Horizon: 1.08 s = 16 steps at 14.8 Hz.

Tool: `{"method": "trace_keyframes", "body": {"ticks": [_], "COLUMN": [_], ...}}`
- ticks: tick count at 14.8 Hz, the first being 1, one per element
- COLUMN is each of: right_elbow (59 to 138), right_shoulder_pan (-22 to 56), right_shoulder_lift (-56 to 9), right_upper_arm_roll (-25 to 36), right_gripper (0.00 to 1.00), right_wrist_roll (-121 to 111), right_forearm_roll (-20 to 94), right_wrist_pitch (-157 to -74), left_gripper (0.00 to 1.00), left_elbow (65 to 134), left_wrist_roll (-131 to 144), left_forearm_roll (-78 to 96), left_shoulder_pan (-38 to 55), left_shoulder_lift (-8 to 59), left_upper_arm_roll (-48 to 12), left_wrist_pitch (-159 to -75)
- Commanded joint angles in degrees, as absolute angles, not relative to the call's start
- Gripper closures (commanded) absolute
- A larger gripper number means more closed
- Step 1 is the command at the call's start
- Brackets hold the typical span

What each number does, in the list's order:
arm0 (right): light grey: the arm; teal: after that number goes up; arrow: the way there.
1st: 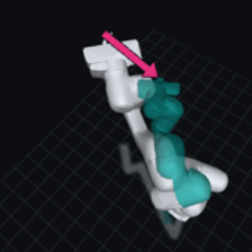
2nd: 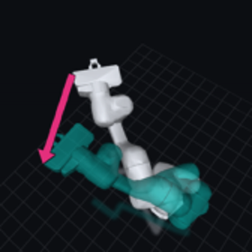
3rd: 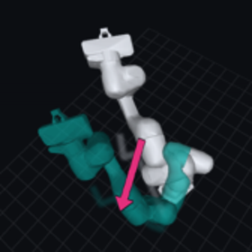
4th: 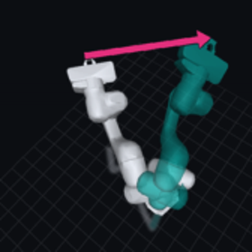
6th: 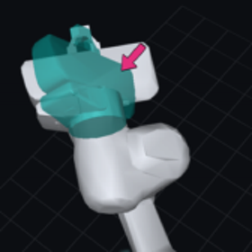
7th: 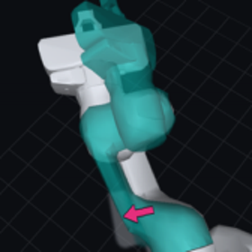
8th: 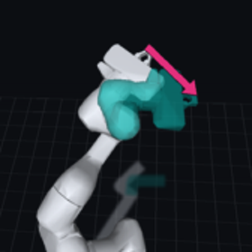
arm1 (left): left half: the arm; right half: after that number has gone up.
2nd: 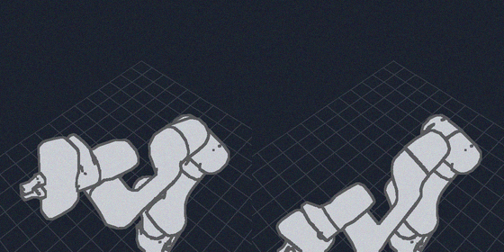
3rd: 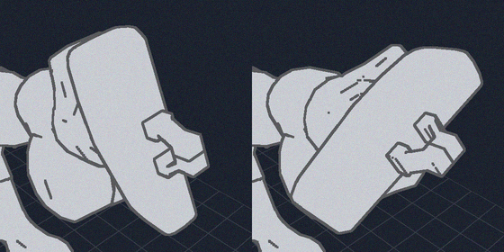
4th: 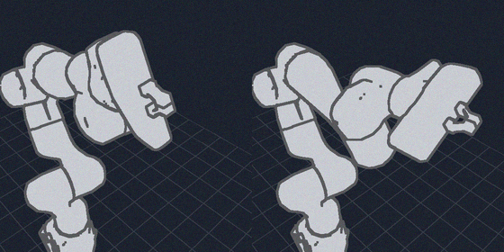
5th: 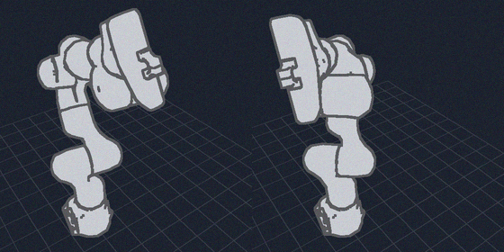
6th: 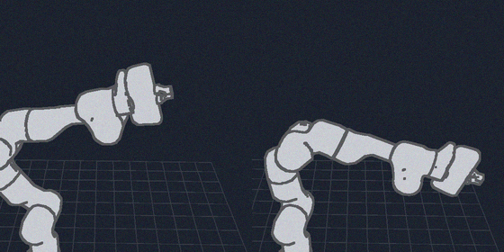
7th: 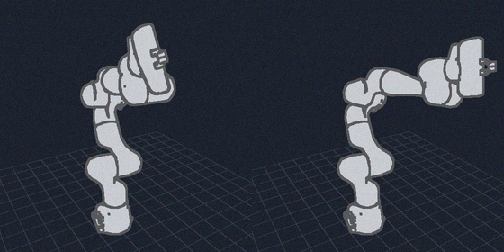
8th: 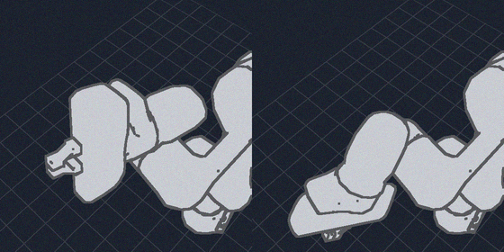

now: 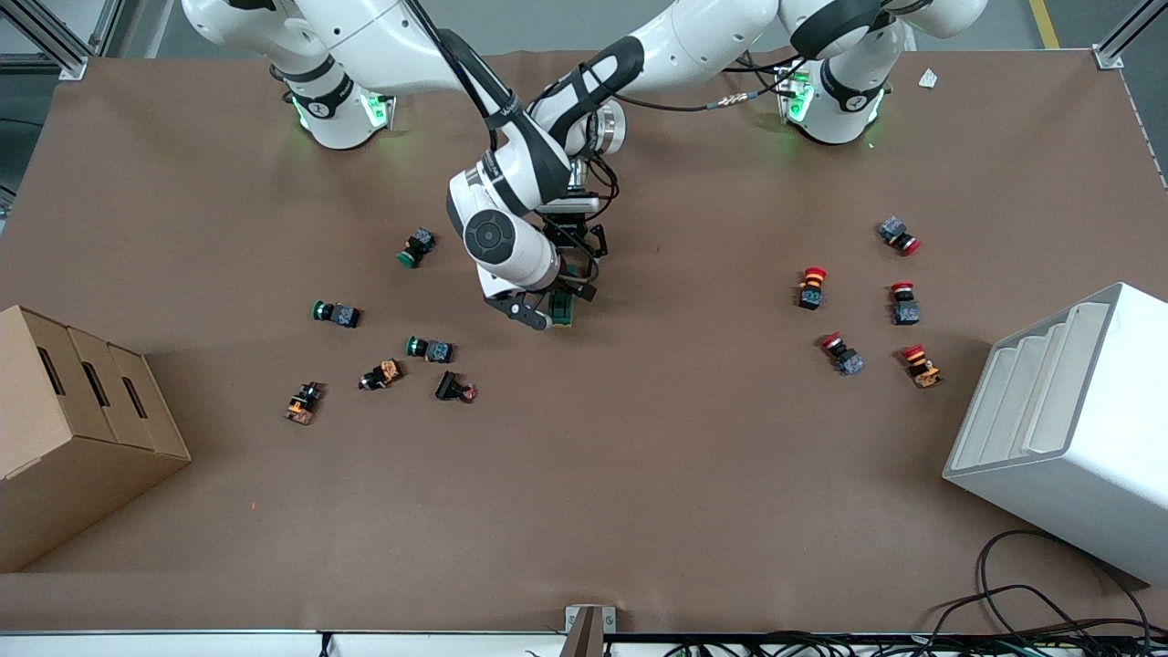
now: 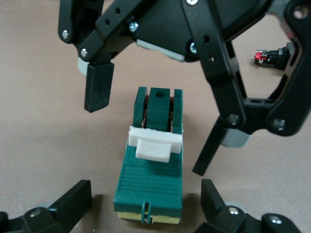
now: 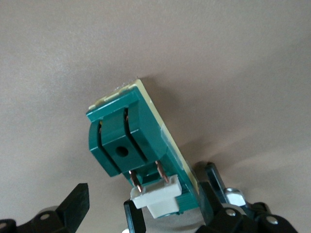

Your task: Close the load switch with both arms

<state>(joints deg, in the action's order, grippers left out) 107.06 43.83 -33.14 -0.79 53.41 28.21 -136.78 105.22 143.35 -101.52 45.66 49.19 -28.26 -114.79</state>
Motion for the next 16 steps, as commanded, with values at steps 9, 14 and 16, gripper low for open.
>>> {"method": "trace_keyframes", "body": {"ticks": [9,14,16], "right_elbow": [105.0,101.5,100.6], "right_shoulder_pan": [46.1,44.4,43.3], "right_shoulder_lift": [-35.0,-35.0,-35.1], "right_upper_arm_roll": [-0.2,-0.1,-0.1], "right_gripper": [0.0,0.0,0.0], "right_wrist_roll": [54.2,53.5,53.4], "right_forearm_roll": [32.6,32.6,32.4], "right_wrist_pitch": [-140.2,-139.5,-139.3], "left_gripper": [0.0,0.0,0.0], "left_elbow": [104.1,103.9,103.9], "left_wrist_roll": [144.6,144.6,144.6], "left_forearm_roll": [-102.6,-102.6,-102.6], "left_shoulder_pan": [46.3,46.4,46.4], "left_shoulder_lift": [51.3,51.3,51.3], "left_upper_arm_roll": [-27.1,-27.1,-27.1], "left_wrist_pitch": [-114.3,-114.3,-114.3]}}
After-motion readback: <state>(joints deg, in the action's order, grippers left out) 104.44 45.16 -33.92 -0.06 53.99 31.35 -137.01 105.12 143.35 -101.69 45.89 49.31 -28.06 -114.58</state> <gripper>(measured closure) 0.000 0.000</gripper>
